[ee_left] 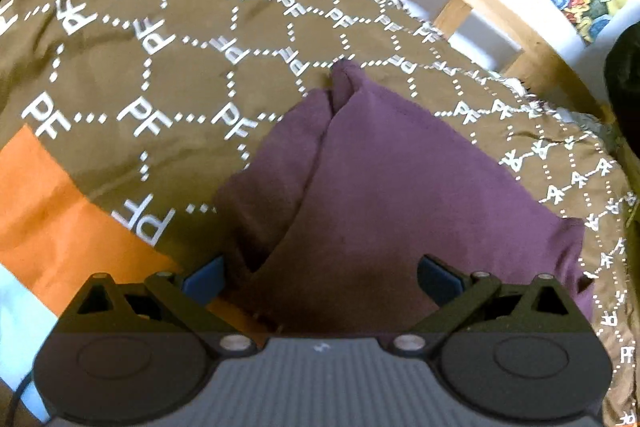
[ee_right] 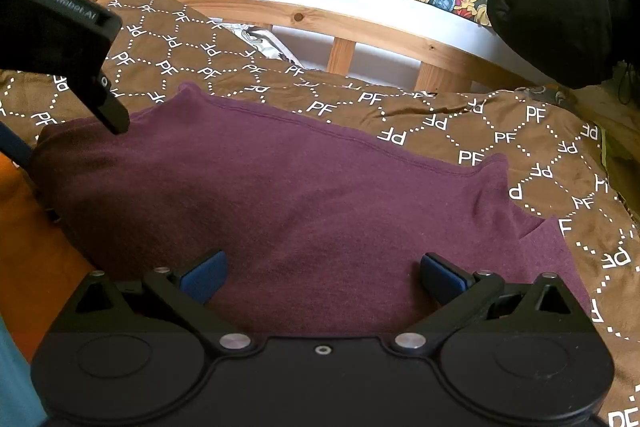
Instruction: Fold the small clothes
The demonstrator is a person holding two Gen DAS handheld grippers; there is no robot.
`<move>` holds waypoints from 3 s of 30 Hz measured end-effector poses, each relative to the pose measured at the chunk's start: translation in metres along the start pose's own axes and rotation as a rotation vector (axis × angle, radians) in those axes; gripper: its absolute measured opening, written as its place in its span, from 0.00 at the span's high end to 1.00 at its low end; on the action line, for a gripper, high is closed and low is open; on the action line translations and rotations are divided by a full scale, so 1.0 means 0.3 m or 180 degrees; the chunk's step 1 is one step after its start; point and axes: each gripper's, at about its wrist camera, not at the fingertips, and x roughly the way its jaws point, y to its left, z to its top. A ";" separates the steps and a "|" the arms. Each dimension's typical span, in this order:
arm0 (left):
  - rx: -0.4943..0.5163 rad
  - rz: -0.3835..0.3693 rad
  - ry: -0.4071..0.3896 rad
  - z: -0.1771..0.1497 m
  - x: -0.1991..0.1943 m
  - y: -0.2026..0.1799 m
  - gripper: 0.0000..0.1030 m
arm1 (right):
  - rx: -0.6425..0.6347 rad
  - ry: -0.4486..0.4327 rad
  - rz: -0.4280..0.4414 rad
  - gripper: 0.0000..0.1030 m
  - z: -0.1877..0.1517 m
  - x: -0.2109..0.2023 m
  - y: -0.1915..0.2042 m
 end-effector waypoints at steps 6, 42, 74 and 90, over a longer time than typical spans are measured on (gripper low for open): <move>-0.0161 0.0396 -0.0056 -0.023 0.037 0.001 0.12 | 0.0021 0.0014 0.0018 0.01 0.000 0.004 -0.003; 0.2495 -0.0912 -0.0591 -0.214 -0.085 -0.725 0.85 | -0.0472 0.0786 -0.0523 0.01 0.103 -0.112 -0.538; 0.3346 -0.0457 -0.0691 -0.383 -0.143 -0.667 0.03 | 0.1881 0.0086 0.1318 0.06 0.124 -0.097 -0.709; 0.3934 -0.0113 -0.0672 -0.430 -0.049 -0.642 0.63 | 0.2436 0.0603 0.1502 0.70 0.066 0.170 -0.584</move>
